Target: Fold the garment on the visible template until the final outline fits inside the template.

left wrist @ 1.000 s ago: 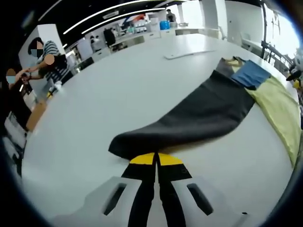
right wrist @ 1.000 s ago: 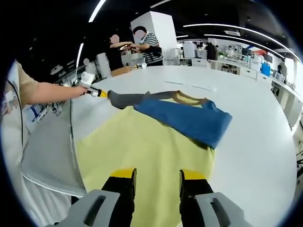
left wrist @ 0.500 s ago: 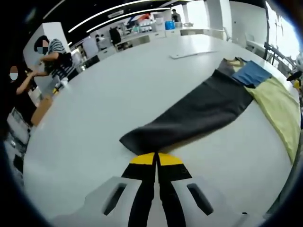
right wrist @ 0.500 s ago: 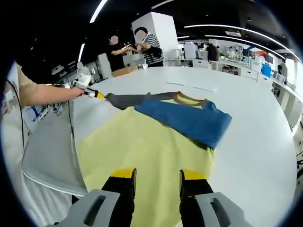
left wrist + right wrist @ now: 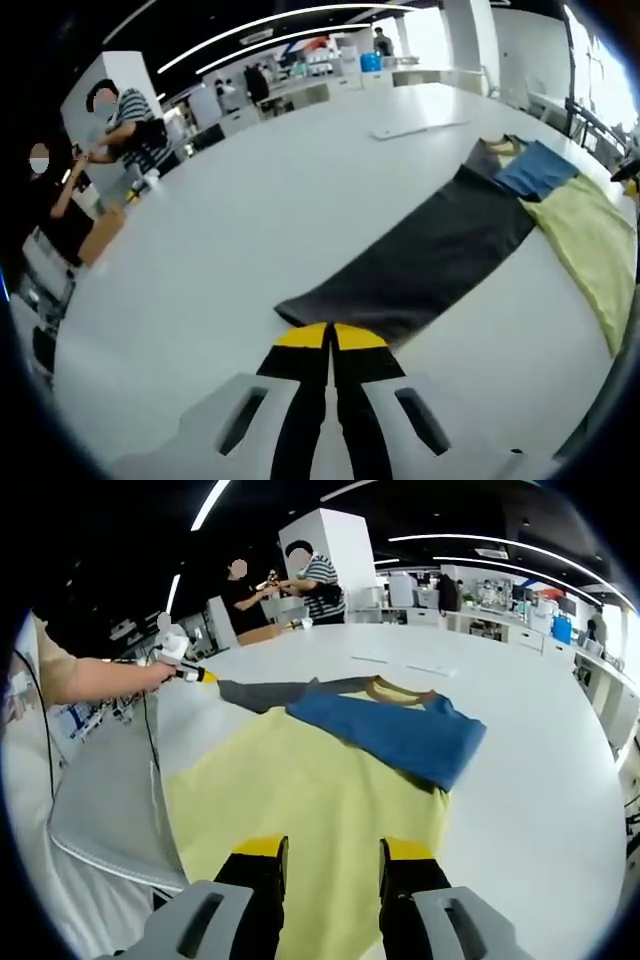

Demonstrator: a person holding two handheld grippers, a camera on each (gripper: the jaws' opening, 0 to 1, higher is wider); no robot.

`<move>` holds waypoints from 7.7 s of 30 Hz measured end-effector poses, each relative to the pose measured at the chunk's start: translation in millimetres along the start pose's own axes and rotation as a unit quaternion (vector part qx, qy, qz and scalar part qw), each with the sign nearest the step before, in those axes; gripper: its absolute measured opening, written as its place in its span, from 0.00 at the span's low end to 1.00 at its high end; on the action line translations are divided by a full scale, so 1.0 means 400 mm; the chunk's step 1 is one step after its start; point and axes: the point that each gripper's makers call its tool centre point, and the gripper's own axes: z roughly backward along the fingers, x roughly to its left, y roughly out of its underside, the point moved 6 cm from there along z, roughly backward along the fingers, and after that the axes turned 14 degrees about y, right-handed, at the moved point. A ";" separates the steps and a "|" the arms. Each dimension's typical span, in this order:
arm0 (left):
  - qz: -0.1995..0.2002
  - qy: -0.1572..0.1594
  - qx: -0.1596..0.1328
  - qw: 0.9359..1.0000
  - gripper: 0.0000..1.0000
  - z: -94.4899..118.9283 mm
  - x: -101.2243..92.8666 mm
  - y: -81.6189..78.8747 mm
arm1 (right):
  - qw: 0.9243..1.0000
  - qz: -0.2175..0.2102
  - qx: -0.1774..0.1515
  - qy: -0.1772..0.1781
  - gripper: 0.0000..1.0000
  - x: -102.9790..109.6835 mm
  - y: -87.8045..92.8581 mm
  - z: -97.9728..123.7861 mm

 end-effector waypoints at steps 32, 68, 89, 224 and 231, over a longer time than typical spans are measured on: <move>-0.077 0.030 -0.050 0.995 0.00 -0.002 -0.114 -0.207 | 1.000 -0.003 -0.004 0.004 0.39 -0.036 0.043 0.059; -0.182 0.097 -0.075 0.976 0.00 -0.044 -0.295 -0.408 | 1.000 -0.017 0.007 0.005 0.42 -0.068 0.107 0.102; -0.218 0.136 -0.092 0.962 0.00 -0.122 -0.421 -0.519 | 1.000 -0.028 0.009 0.010 0.41 -0.081 0.142 0.125; -0.231 0.352 -0.043 0.906 0.08 -0.519 -1.045 -0.597 | 0.996 -0.083 0.017 0.036 0.42 -0.167 0.216 0.154; -0.204 0.342 -0.050 0.916 0.16 -0.481 -0.999 -0.573 | 0.997 -0.072 0.014 0.029 0.42 -0.159 0.195 0.149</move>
